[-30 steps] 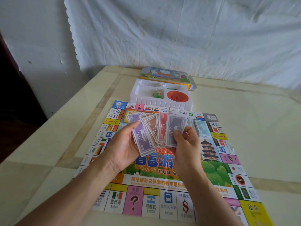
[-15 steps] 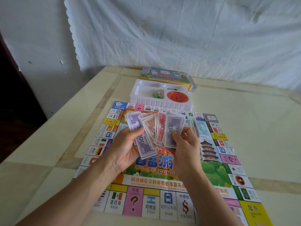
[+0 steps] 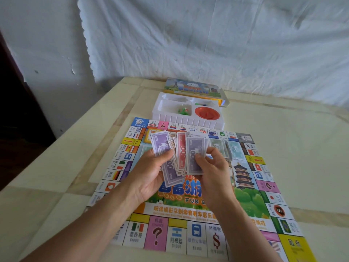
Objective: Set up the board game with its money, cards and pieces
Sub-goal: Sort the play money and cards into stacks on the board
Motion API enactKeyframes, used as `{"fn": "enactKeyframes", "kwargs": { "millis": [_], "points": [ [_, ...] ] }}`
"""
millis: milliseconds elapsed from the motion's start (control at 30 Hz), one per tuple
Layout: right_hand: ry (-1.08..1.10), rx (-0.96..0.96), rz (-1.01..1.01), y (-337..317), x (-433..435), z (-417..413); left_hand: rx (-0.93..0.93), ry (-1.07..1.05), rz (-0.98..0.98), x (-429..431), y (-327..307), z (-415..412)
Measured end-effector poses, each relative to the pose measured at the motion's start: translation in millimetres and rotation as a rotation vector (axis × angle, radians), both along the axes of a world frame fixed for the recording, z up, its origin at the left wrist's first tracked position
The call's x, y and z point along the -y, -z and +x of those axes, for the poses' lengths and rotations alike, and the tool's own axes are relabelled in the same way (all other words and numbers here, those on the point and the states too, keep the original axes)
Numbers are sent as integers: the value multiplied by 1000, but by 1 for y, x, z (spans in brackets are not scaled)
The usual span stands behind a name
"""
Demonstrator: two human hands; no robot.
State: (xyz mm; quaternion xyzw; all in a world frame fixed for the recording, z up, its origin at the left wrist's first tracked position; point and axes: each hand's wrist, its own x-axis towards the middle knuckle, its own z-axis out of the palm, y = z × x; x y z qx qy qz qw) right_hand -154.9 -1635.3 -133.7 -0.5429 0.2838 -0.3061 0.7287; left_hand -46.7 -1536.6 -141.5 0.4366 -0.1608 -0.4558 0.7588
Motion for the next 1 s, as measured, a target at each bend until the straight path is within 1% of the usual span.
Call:
{"fn": "enactKeyframes", "kwargs": {
  "millis": [200,367,500,667,767,867,1000],
  "points": [
    [3,46,25,0,3,-1,98,27,42,1,-1,-12],
    [-1,35,111,3,9,-2,122,-33,113,5,2,-20],
    [-5,6,32,5,8,-2,99,-78,173,6,4,-20],
    [32,-4,-45,4,3,2,5,-143,201,3,7,-12],
    [69,5,-18,4,3,2,-39,-166,191,2,7,-11],
    [89,25,57,4,5,0,-84,-157,158,1,5,-10],
    [75,63,150,1,7,-2,-97,-165,159,1,6,-7]
  ]
}}
